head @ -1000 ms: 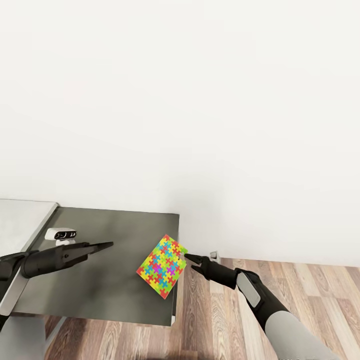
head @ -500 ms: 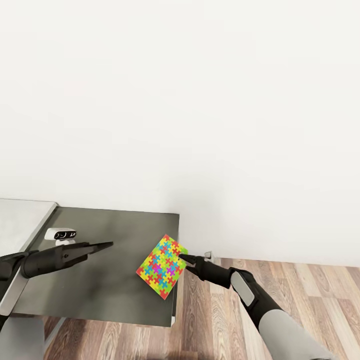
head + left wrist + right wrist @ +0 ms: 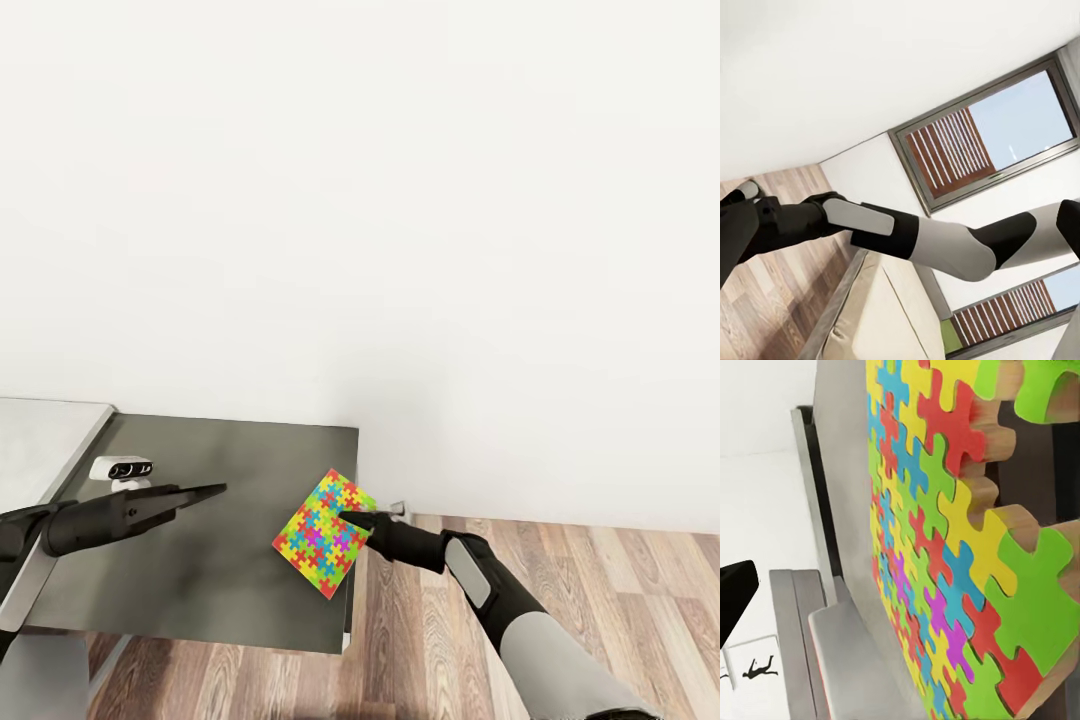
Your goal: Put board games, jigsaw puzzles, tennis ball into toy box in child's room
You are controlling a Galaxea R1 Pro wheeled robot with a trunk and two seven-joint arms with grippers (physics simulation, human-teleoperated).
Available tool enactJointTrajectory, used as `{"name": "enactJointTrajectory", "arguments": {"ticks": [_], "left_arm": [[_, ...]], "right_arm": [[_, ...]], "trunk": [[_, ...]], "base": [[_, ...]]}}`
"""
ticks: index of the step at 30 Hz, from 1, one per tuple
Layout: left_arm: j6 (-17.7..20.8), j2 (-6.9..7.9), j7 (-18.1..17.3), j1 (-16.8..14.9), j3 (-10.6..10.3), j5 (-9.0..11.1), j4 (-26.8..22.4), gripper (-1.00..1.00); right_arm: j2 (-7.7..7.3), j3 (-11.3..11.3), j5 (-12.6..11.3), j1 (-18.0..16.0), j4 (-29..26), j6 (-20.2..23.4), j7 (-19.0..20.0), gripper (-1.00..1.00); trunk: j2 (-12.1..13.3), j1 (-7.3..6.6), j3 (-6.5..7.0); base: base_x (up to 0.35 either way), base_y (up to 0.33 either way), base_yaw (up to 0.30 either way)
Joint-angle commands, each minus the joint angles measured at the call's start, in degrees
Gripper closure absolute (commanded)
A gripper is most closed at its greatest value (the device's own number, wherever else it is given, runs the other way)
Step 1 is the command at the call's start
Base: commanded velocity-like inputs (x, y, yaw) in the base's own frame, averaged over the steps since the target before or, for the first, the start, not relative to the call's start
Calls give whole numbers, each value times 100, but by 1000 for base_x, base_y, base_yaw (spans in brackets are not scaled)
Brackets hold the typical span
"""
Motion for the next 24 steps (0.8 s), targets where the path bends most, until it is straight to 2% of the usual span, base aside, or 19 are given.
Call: {"name": "enactJointTrajectory", "arguments": {"ticks": [1,5,7,8,19,24], "left_arm": [[61,3,-20,-4,-2,0,-1,-100],[60,3,-20,-5,3,-3,-1,-100],[60,6,-20,-4,5,-2,-1,-100],[60,7,-20,-3,5,-1,-1,-100],[123,16,-20,43,13,1,-12,-100],[138,21,-20,50,9,2,-74,-100]], "right_arm": [[2,6,-30,-6,-2,37,-6,-100],[7,8,-17,-15,-1,32,6,-100],[3,8,-14,-17,-1,30,14,-100],[-2,8,-13,-17,-1,29,17,100],[-62,17,-20,-19,-22,10,102,100],[-71,24,-14,-12,-80,-6,110,100]], "trunk": [[-6,1,-6],[-6,1,-6],[-86,45,-42],[-86,45,-42],[-86,45,-42],[115,-65,48]], "base": [[0,0,0],[0,0,0],[0,0,0],[0,0,0],[0,0,0],[0,0,0]]}}
